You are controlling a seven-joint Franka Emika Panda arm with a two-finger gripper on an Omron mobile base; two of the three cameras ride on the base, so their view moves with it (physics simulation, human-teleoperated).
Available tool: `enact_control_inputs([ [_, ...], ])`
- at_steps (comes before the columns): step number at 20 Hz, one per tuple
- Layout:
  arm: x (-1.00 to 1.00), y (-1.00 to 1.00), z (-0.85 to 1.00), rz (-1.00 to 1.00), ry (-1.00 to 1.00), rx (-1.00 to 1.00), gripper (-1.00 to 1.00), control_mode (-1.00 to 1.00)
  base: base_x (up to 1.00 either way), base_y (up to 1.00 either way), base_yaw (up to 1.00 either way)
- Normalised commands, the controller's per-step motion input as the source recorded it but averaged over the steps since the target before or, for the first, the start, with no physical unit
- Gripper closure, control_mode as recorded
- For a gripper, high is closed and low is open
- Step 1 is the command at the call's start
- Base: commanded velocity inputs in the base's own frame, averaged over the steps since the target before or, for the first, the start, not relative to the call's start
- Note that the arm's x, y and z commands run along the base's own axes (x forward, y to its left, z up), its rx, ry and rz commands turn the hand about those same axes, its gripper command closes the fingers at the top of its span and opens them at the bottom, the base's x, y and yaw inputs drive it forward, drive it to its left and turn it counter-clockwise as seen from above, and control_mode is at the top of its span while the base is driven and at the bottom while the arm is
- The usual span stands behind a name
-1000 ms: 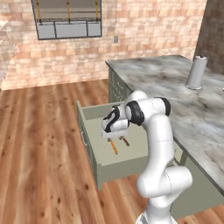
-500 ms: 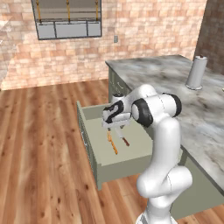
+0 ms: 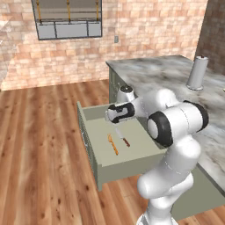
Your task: Pick up the metallic utensils from the counter and place them in the open drawer. Make sure not to pick up any wooden utensils.
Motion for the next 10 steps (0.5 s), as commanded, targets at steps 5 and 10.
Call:
enact_control_inputs([
  [5,-0.79,-0.19,0.87,0.00,-0.15,0.00,-1.00,-1.00,0.00,0.00,0.00],
  [10,-0.94,-0.31,0.73,0.00,-0.09,0.02,-1.00,-1.00,0.00,0.00,0.00],
])
